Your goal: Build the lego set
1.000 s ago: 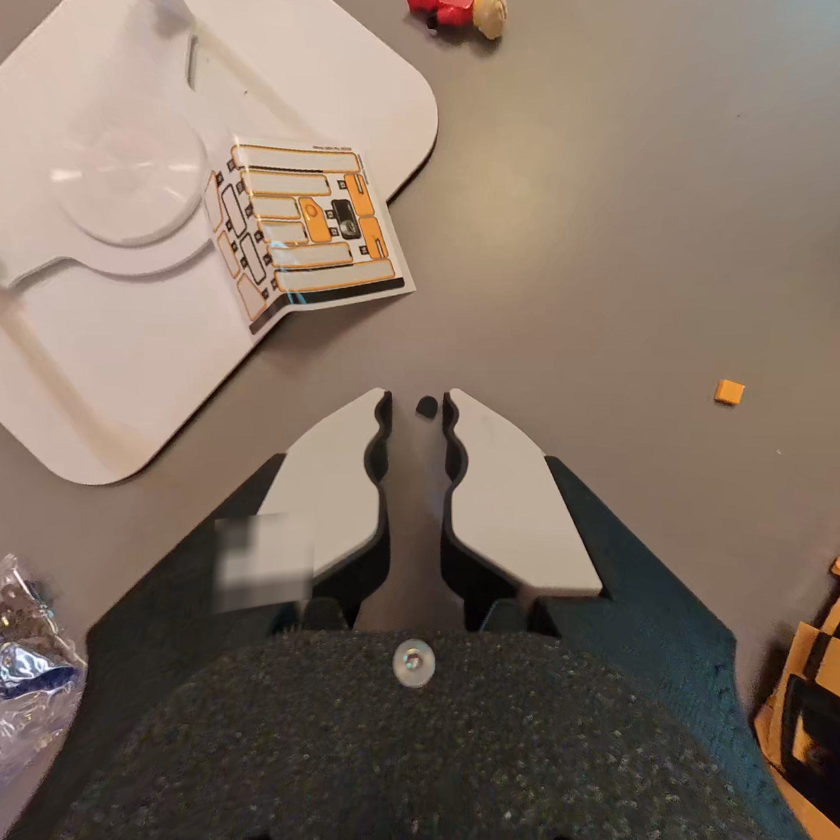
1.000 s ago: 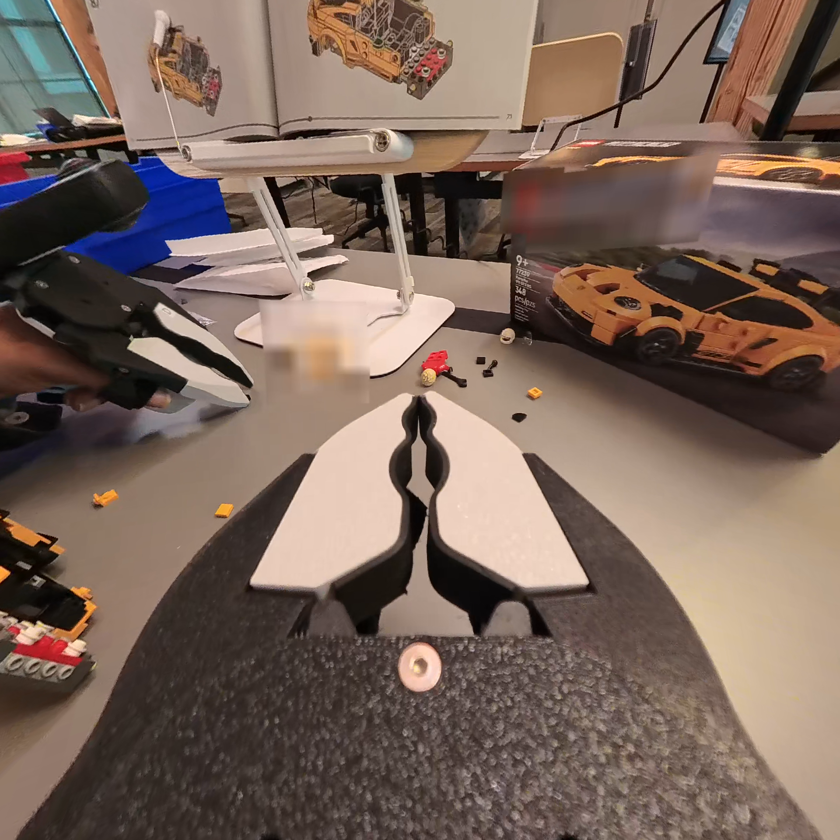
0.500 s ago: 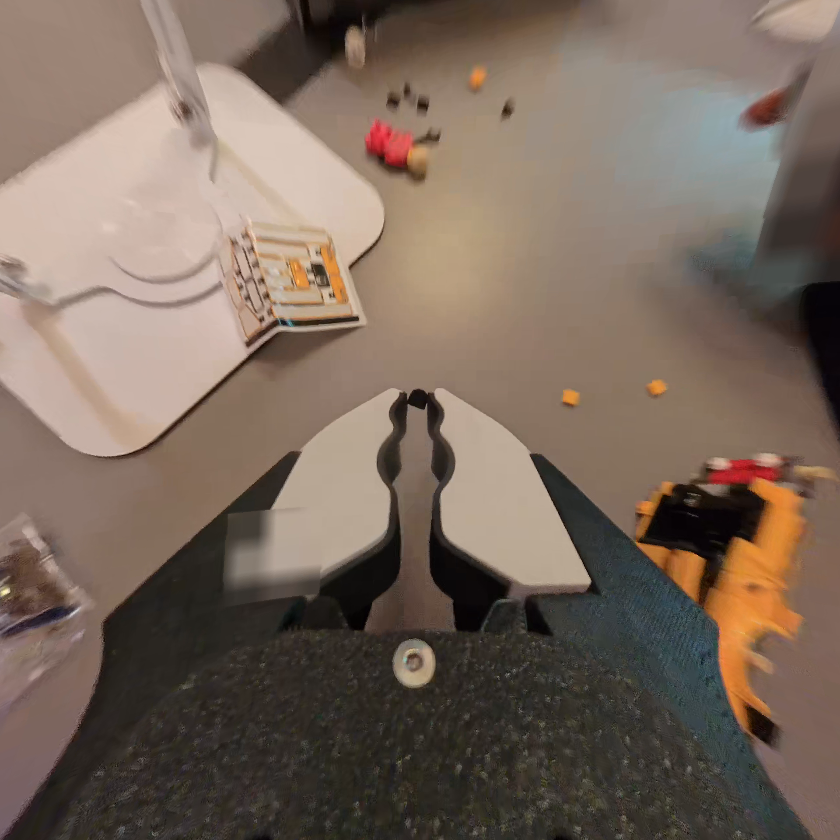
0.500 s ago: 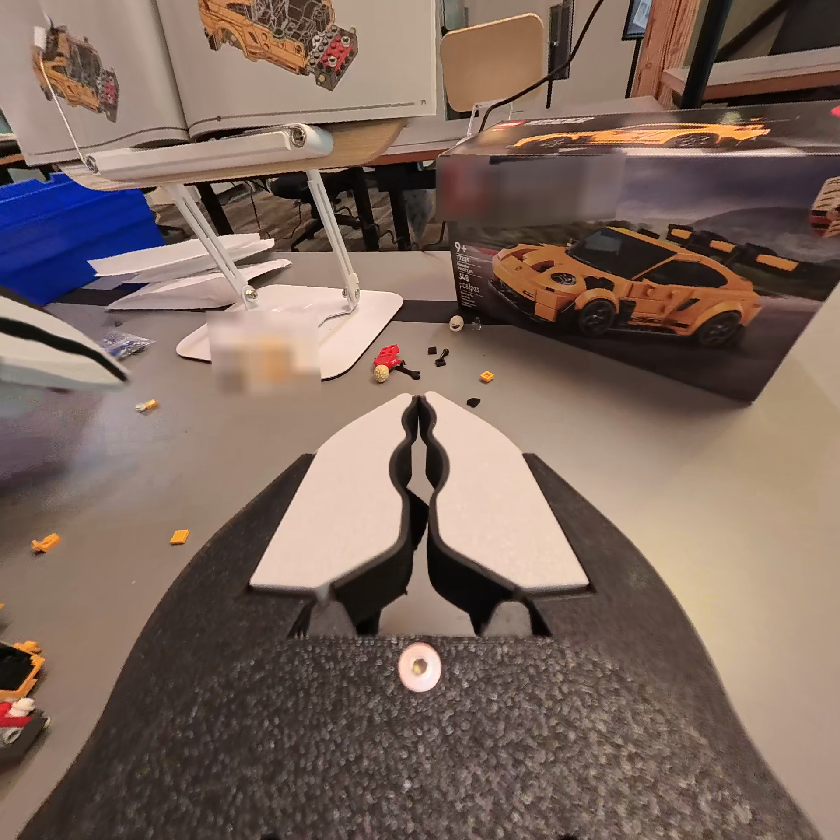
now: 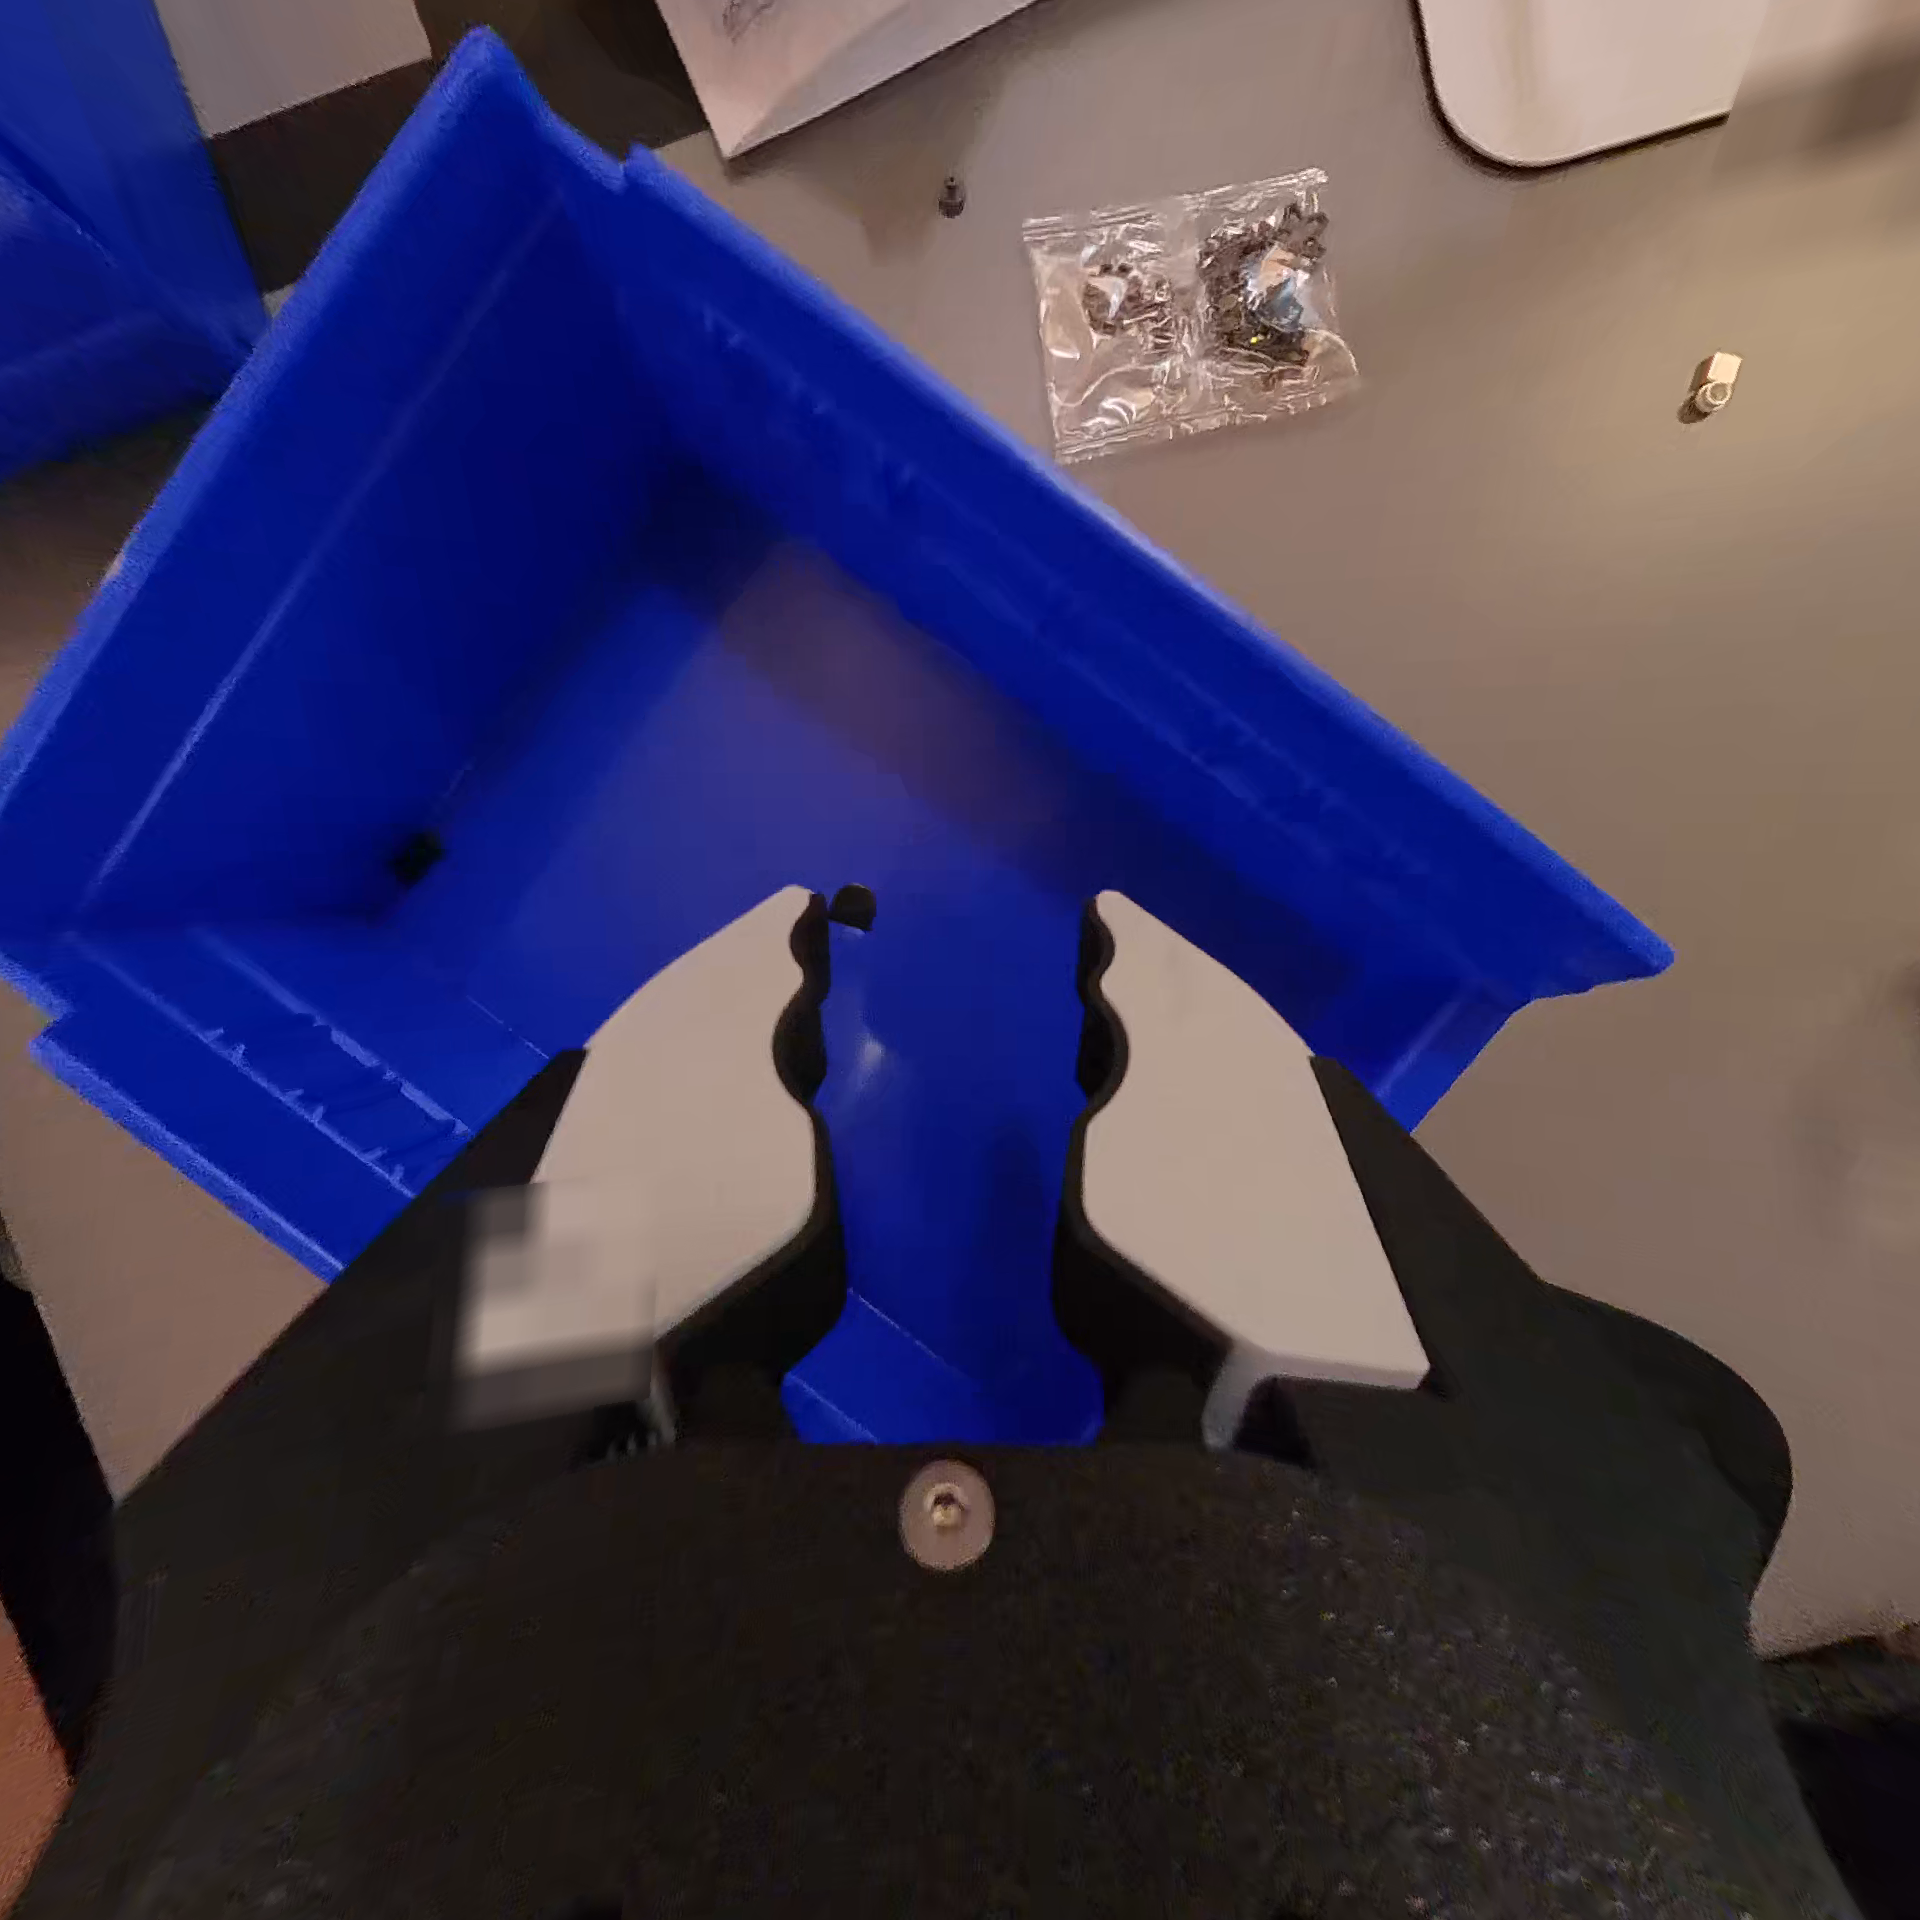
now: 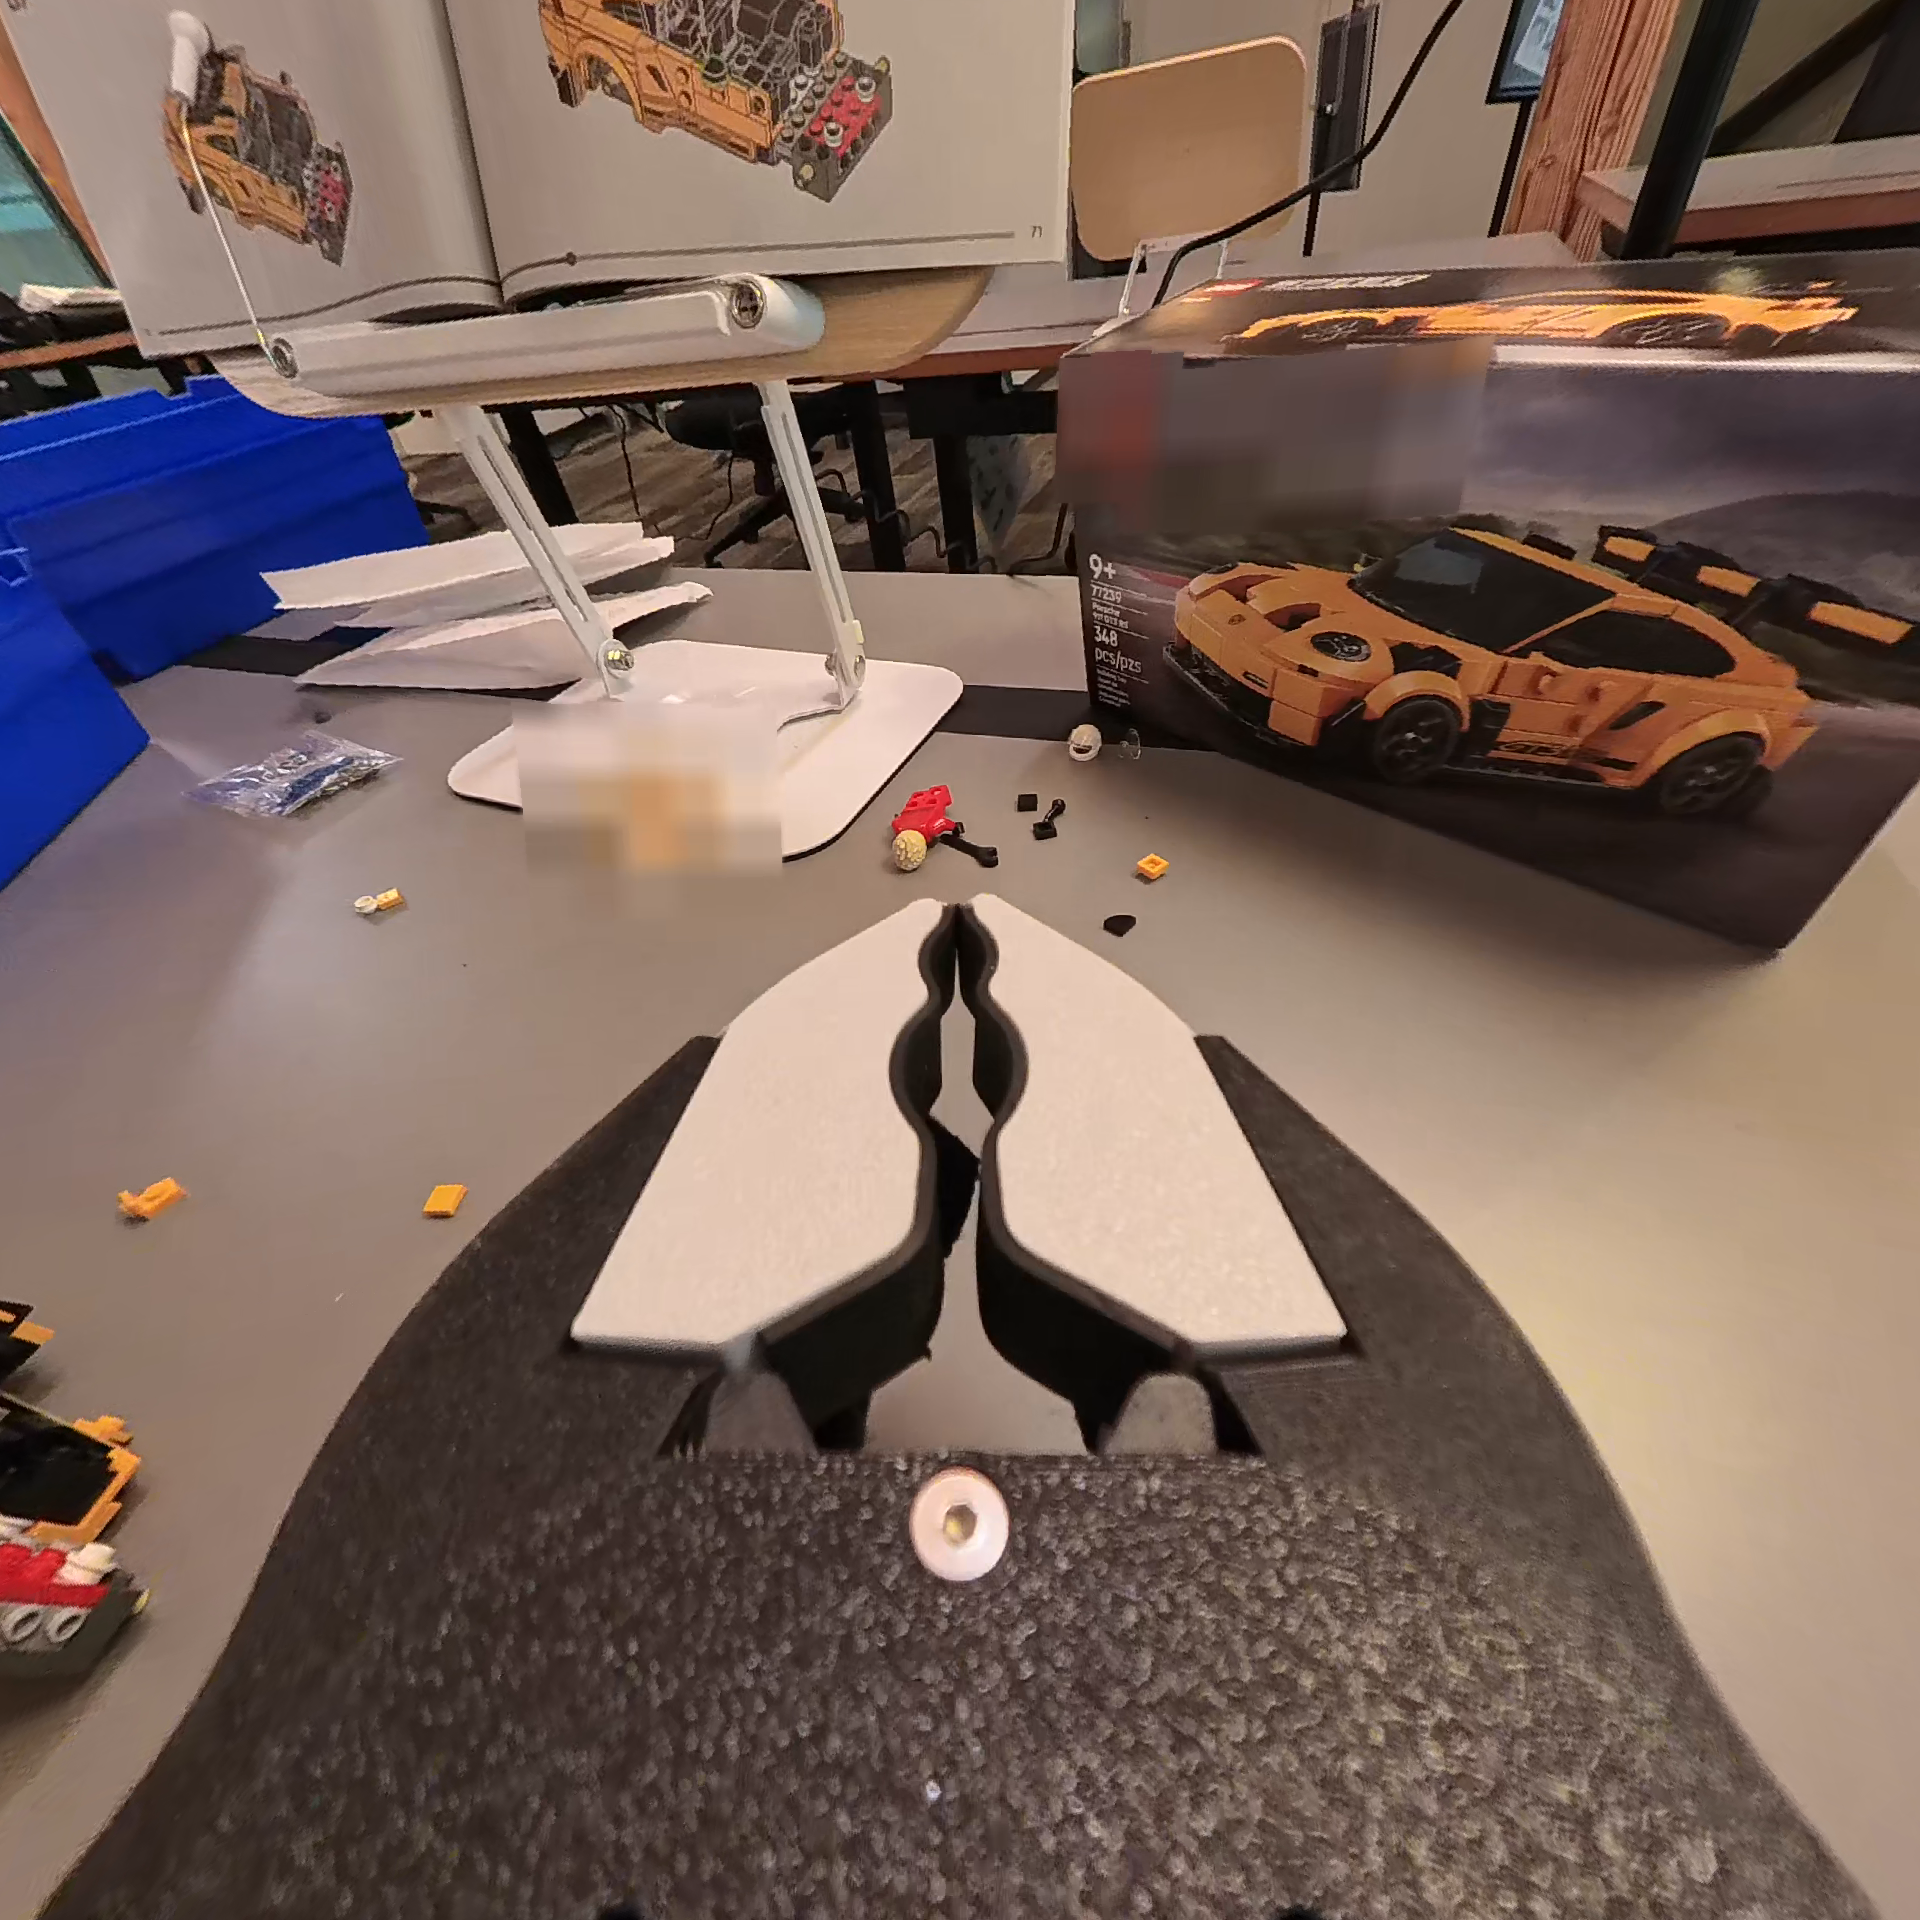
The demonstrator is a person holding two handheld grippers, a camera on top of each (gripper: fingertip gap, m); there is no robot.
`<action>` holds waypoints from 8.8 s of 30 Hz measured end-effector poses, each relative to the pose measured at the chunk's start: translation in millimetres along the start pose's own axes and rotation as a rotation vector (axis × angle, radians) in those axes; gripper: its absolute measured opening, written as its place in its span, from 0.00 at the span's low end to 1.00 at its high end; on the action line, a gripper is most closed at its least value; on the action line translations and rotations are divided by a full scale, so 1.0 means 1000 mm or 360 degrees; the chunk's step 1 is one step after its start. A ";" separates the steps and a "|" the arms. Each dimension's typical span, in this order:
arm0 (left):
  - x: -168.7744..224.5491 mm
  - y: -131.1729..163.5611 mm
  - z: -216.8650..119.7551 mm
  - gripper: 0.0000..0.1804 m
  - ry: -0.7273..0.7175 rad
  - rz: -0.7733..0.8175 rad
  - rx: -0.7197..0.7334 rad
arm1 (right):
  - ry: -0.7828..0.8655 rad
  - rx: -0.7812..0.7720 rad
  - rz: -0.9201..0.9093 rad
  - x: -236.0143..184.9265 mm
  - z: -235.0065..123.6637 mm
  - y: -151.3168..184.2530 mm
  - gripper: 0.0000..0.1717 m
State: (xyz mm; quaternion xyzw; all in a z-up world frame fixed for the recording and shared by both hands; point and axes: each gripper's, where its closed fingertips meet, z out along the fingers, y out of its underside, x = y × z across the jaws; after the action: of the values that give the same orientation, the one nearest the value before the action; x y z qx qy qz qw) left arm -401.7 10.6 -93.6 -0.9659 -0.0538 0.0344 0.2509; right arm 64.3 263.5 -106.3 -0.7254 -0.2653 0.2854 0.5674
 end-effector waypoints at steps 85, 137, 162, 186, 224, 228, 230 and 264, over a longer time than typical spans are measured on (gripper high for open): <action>0.307 -0.019 0.069 0.02 0.1061 0.1287 0.0620 | -0.0552 -0.0001 -0.0281 -0.064 -0.003 0.008 0.00; 0.362 0.017 -0.033 0.01 0.1598 0.1401 0.0882 | -0.1484 0.0024 -0.1019 -0.248 -0.090 0.023 0.00; 0.369 0.023 -0.040 0.07 0.1991 0.1210 0.0911 | -0.1591 0.0106 -0.0791 -0.250 -0.097 0.012 0.00; 0.369 0.022 -0.036 0.07 0.1991 0.1171 0.0883 | -0.1624 0.0125 -0.0764 -0.254 -0.097 0.016 0.00; 0.358 0.023 -0.002 0.06 0.1378 0.1487 0.0783 | -0.1470 -0.0202 -0.1228 -0.249 -0.077 0.044 0.01; 0.357 0.022 -0.004 0.06 0.1363 0.1499 0.0801 | -0.1462 -0.0218 -0.1279 -0.250 -0.076 0.042 0.01; 0.357 0.022 -0.006 0.06 0.1374 0.1498 0.0814 | -0.1464 -0.0210 -0.1277 -0.250 -0.077 0.041 0.00; 0.342 0.010 -0.006 0.13 0.1375 0.1415 0.0885 | -0.1359 -0.0134 -0.1059 -0.215 -0.084 0.026 0.00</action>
State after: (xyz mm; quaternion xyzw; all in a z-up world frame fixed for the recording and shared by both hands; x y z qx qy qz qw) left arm -60.5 40.3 -106.6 -0.7228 0.4643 -0.2422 0.4508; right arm -23.5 48.9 -91.0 -0.4438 -0.6988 0.3489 0.4393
